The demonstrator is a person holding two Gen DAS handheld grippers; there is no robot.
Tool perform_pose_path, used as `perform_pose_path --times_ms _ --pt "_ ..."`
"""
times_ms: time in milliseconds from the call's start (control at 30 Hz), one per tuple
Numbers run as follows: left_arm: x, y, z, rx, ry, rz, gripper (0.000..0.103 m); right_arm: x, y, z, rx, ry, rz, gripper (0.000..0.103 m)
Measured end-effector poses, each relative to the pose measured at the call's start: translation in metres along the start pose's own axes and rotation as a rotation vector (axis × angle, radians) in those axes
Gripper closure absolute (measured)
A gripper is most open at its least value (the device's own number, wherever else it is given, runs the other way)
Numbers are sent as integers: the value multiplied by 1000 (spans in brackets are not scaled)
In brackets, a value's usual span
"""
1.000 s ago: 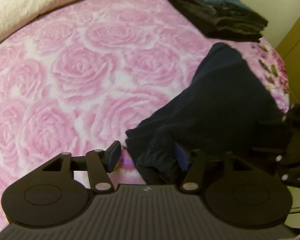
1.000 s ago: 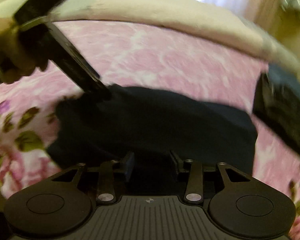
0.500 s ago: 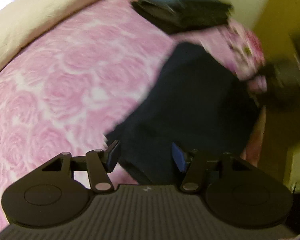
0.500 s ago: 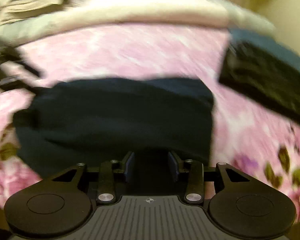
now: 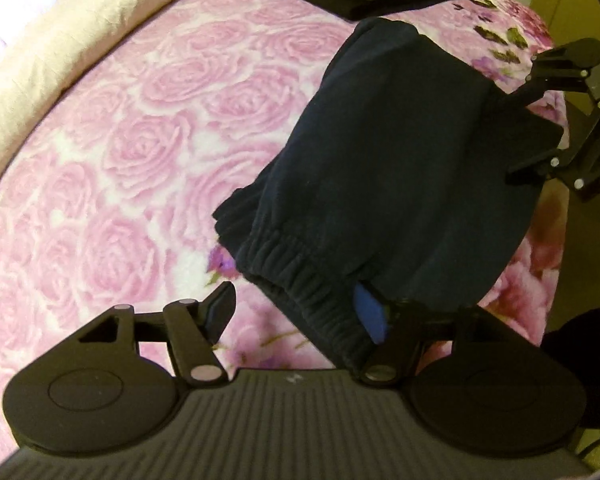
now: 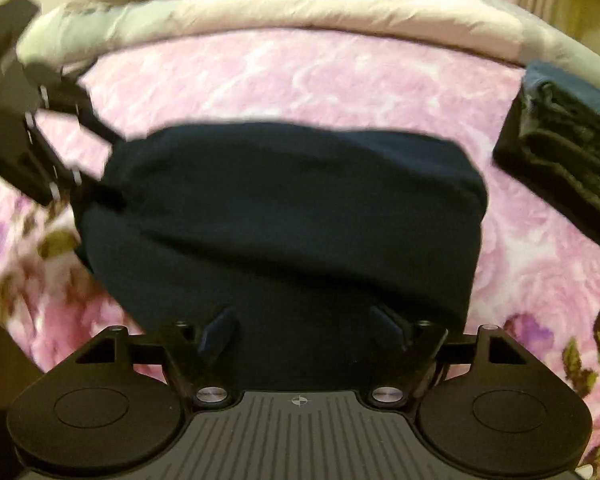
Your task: Fold clothes
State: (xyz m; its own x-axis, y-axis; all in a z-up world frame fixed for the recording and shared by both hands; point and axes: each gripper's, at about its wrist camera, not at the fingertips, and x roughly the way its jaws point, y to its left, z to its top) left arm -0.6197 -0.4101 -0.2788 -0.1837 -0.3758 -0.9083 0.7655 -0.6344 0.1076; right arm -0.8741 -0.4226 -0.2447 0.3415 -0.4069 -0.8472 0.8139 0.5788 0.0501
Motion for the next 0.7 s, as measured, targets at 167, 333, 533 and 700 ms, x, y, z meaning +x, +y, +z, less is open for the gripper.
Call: perform_pose_path --times_ms 167,333,533,700 --pt "10 4 0 15 -11 5 27 -1 3 3 -38 5 -30 26" --pt "-9 2 -7 103 -77 23 35 -24 44 -8 -229 -22 -41 26" --pt "-50 -39 -44 405 -202 117 35 -10 96 -43 -514 60 -135 25" --pt "-41 -89 -76 635 -238 202 18 19 105 -56 -695 120 -200 26"
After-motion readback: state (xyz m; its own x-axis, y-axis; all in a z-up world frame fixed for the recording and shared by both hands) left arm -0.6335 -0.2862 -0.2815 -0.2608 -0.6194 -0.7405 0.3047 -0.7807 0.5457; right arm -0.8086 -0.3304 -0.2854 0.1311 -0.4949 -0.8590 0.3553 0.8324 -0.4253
